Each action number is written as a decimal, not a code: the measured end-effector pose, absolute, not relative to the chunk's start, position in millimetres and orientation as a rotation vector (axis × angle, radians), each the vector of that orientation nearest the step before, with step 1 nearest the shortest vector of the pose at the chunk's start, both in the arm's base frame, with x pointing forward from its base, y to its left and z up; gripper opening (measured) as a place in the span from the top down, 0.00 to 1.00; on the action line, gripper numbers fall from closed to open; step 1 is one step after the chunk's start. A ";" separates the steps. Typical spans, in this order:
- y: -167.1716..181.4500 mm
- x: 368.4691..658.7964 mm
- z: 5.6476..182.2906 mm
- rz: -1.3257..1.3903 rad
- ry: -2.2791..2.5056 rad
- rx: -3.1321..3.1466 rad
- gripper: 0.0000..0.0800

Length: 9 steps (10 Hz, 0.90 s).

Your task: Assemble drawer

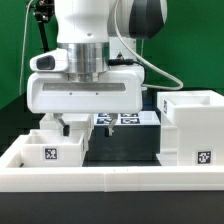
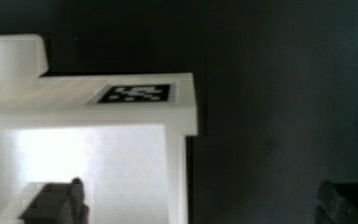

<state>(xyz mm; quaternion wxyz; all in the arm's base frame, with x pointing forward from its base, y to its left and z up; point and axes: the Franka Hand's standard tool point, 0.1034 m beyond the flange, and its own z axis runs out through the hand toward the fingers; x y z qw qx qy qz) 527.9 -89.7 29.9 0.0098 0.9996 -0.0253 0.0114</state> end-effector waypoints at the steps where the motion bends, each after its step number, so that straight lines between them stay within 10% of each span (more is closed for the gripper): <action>1: -92.9 525.9 23.0 0.035 -0.065 3.117 0.19; 9: -98.0 513.0 5.3 -0.002 -0.043 3.121 0.19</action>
Offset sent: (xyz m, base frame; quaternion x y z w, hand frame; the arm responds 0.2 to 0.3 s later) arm -0.0045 -0.0097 -0.0247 0.0230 0.0122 -0.0107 0.9996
